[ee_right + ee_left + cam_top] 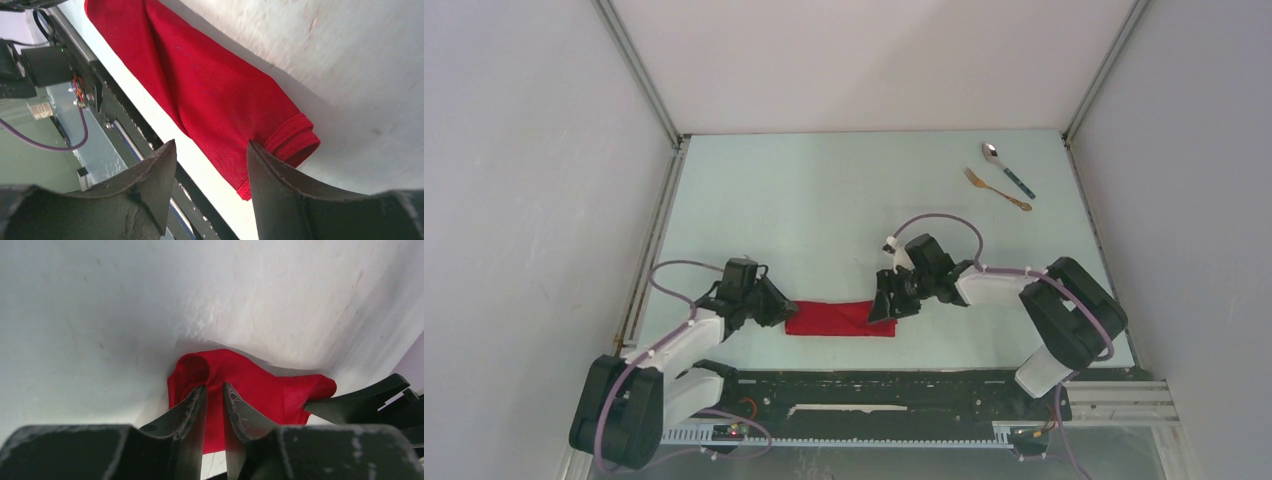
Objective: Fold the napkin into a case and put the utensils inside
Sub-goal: Move the smaller rectangle-folded napkin to the center of the board.
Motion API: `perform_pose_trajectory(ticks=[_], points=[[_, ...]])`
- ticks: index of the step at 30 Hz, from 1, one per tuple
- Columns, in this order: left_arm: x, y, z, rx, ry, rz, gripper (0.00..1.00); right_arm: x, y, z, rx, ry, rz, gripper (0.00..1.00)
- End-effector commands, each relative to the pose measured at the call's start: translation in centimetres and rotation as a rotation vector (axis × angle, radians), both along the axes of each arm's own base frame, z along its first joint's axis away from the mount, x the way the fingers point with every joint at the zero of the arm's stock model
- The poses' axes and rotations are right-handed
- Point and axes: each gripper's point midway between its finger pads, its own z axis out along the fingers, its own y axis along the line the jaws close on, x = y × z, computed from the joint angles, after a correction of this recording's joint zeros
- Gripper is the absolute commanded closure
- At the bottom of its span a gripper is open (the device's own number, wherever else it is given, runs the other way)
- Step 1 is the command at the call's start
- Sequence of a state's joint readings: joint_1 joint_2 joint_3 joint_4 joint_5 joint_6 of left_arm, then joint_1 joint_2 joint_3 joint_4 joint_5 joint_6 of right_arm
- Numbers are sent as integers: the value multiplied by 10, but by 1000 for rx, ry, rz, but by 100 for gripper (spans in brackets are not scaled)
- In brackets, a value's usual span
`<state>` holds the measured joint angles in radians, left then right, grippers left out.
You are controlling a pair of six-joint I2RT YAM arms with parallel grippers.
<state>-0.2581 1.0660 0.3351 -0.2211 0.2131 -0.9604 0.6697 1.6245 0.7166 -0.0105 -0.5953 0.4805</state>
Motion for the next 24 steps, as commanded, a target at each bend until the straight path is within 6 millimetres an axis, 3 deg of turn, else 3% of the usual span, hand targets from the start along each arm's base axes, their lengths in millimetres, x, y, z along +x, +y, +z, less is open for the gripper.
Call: perform_pose_trajectory(ticks=[1,4,7,13,18,24], points=[[-39,-2,-14,4,110,-9,72,-28,-11,-8,-42,27,-24,38],[-48,-5,-12,-13,94,-19,72,-40,-15,-7,-47,29,-37,38],[-51,-2,-7,1,65,-22,70,-39,-16,-3,-48,5,-49,37],[-30,0,36,68,-35,-90,69,-23,-13,18,-24,-29,-58,37],[-23,9,72,133,-124,-123,64,-8,-23,40,-6,-75,-95,35],[-29,-20,65,-5,-101,-225,63,3,-16,57,89,-52,-116,35]])
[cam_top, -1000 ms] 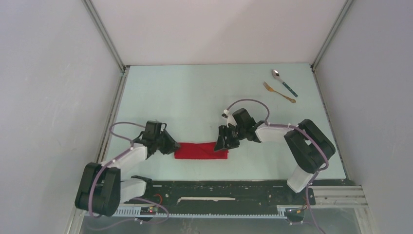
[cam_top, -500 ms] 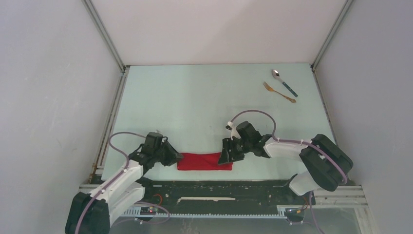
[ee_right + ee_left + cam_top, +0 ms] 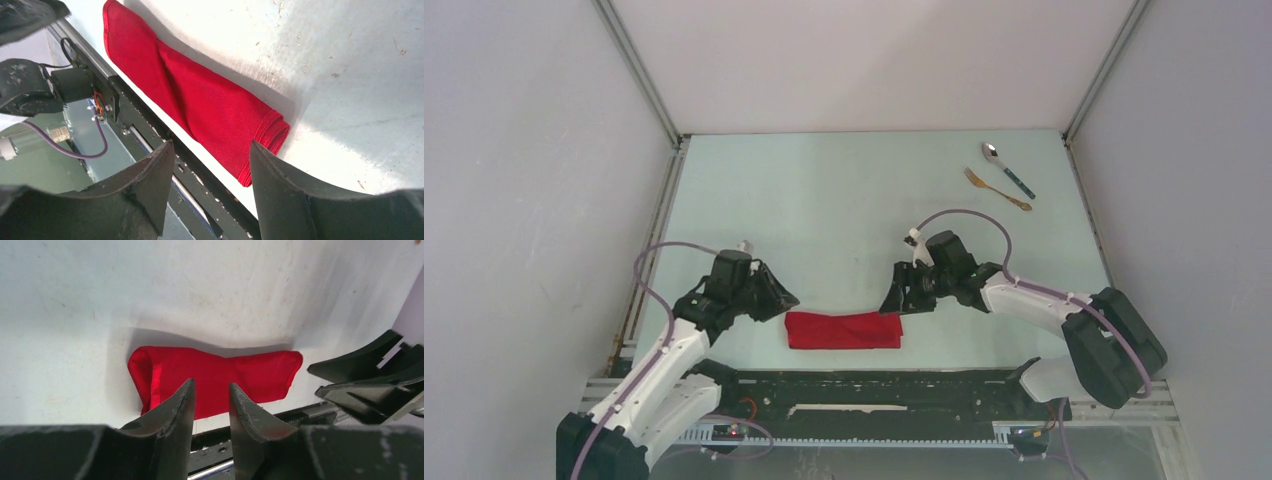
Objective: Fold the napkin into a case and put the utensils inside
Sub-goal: Move the smaller rectangle-folded napkin to the center of the board.
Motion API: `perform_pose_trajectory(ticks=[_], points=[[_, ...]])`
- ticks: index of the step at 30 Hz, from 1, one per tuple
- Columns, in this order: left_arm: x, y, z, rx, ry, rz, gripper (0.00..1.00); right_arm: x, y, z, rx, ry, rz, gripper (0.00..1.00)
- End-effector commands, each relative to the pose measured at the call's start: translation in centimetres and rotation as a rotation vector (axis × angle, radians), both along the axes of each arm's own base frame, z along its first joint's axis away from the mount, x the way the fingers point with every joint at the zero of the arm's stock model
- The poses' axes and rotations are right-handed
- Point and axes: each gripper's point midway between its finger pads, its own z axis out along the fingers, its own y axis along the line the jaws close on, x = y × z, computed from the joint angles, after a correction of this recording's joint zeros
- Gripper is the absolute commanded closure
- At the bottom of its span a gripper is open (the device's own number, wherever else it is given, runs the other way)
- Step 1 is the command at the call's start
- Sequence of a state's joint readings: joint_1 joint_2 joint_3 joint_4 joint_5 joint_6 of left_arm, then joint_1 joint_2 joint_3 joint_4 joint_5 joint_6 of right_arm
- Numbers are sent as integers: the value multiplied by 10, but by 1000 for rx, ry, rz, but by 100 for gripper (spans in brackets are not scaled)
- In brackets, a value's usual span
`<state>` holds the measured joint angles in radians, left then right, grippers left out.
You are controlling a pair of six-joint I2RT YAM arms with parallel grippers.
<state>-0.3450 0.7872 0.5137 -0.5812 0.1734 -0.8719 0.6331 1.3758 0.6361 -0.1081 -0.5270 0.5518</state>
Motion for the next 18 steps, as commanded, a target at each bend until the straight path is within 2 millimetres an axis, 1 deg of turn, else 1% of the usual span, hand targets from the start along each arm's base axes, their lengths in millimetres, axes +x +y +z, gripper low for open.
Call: perform_pose_trajectory(ticks=[1,3,5,9,11,13,14,16,18], points=[[-13,-16,-13,-52,47,-102,63,8,14,25,100,-17,13,35],[-17,-13,-25,-46,77,-85,63,10,18,23,119,-2,15,35],[-21,-8,-38,-25,111,-58,63,16,19,16,120,3,4,35],[-22,10,-68,63,152,23,62,22,13,-13,53,22,-22,36],[-22,10,-75,77,170,18,63,23,9,-26,13,29,-29,36],[-21,13,-75,119,169,11,64,21,10,-26,13,37,-23,36],[-21,16,-73,139,165,12,64,19,12,-21,19,32,-17,36],[-16,18,-61,148,130,11,63,15,14,-8,12,9,-13,36],[-12,16,-46,135,83,7,62,10,12,3,4,-6,-13,35]])
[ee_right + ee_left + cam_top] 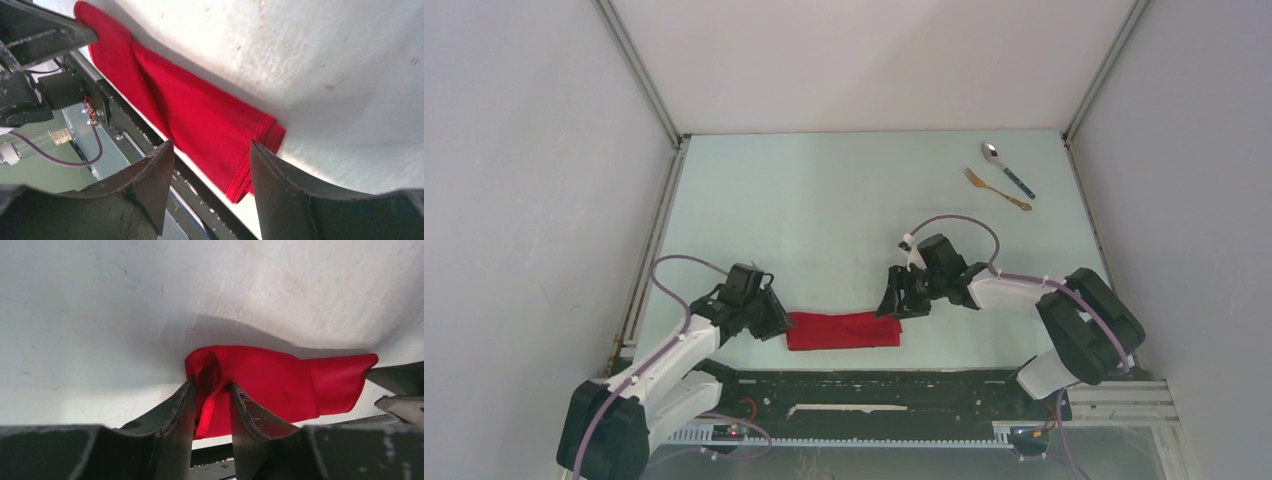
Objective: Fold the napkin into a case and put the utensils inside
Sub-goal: Move the smaller rectangle-folded napkin to the center of the board, then pick up the spoon from the corner of the board.
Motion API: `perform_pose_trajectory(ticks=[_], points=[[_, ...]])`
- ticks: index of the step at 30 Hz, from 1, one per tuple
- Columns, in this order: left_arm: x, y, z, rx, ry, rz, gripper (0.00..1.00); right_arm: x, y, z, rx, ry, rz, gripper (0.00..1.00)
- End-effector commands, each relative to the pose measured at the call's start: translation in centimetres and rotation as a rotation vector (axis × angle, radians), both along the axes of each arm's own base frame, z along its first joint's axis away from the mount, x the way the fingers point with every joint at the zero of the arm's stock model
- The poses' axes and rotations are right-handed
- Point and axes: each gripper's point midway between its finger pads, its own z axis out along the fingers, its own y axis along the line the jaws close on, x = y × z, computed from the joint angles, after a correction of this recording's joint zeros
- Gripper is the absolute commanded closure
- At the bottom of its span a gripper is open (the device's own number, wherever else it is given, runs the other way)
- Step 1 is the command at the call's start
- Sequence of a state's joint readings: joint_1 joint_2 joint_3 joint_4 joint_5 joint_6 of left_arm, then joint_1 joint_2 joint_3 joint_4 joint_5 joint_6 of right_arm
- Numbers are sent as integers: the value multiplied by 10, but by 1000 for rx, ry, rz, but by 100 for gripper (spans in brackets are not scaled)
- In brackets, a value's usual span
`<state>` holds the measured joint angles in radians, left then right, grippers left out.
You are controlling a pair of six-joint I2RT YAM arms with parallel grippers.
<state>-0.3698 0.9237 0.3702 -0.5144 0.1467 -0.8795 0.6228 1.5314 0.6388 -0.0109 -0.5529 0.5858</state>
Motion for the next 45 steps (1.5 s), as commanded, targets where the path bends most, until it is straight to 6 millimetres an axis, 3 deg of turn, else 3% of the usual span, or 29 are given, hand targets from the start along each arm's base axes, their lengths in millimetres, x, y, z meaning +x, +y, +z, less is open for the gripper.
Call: perform_pose_trajectory(ticks=[1,7,12,13,14,15,19,22,24,28,32,34,36,39,45], points=[[19,5,33,34,-124,-5,62,3,5,40,22,-96,0,35],[15,3,60,8,-165,-22,61,5,-14,55,-3,-134,-38,34],[31,1,105,4,-299,-51,59,36,-47,66,-117,-199,-132,31],[35,1,114,11,-322,-66,59,46,-57,70,-169,-228,-159,24],[37,0,121,18,-337,-87,59,58,-69,73,-240,-265,-193,7],[39,-2,130,17,-363,-113,59,74,-83,80,-312,-310,-236,1],[44,-18,161,-16,-459,-266,56,144,-144,96,-545,-419,-410,0],[41,-32,185,-63,-538,-392,53,203,-177,118,-634,-510,-427,2],[38,-38,200,-80,-591,-455,51,239,-198,116,-696,-537,-374,5],[30,-45,218,-106,-656,-542,49,287,-234,98,-836,-570,-200,9],[30,-53,218,-131,-683,-615,47,335,-286,93,-905,-547,-228,10],[34,-59,214,-144,-683,-647,46,356,-299,95,-915,-534,-242,10],[37,-65,211,-163,-668,-679,43,369,-329,80,-974,-510,-247,8],[44,-71,203,-166,-646,-705,42,386,-354,64,-970,-479,-246,7],[54,-77,180,-168,-558,-726,42,419,-361,46,-920,-526,-200,7]])
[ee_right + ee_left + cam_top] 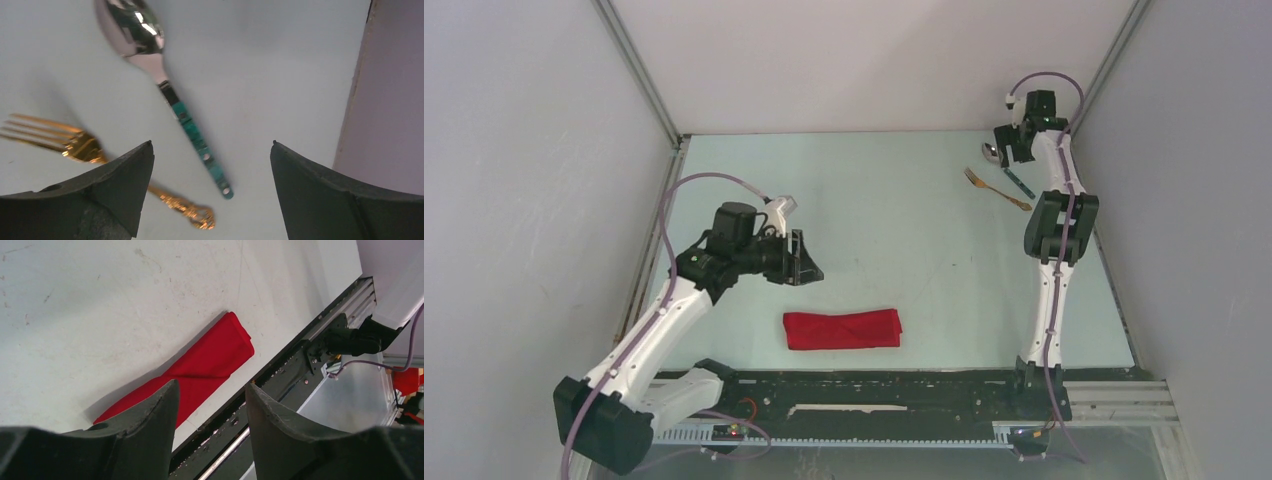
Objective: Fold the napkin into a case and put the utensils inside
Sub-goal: Pick up the spoon from the corner of the board.
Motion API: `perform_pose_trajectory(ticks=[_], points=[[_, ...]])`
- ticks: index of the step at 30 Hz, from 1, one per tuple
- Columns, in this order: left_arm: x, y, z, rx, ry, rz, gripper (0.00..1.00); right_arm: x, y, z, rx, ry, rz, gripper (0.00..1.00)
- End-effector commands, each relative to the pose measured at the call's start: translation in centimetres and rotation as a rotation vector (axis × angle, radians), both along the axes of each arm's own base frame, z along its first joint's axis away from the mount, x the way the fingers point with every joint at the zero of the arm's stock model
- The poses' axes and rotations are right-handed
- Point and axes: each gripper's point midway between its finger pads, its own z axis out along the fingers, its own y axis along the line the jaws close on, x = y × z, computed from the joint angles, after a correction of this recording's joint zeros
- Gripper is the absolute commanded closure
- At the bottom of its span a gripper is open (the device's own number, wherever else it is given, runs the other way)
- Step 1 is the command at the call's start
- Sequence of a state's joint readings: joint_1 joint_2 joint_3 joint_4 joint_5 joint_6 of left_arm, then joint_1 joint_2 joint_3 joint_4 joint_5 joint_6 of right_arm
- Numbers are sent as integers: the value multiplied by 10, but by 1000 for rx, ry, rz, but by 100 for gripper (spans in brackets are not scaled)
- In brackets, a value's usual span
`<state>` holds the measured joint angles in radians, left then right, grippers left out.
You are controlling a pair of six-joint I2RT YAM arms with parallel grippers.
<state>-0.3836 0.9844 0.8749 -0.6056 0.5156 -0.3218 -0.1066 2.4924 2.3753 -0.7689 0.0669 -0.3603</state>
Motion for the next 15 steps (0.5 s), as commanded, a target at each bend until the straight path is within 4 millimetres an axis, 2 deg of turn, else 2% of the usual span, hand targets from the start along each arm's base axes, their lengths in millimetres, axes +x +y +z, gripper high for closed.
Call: perform_pose_trajectory(ticks=[1,6,10,11,13,15], points=[[7,-12,6,-22,-35,-72,42,10,2,-7,-18,17,95,7],[11,-15,-4,-19,7,-78,42,12,-7,-33,32,33,92,9],[18,-17,-4,-13,14,-76,43,2,-2,-61,86,102,109,15],[19,-18,-3,-13,16,-74,42,-1,-1,-69,84,125,107,19],[21,-18,-3,-11,19,-68,43,-10,-1,-86,97,176,104,37],[22,-19,-4,-11,26,-67,43,-18,1,-94,109,213,104,48]])
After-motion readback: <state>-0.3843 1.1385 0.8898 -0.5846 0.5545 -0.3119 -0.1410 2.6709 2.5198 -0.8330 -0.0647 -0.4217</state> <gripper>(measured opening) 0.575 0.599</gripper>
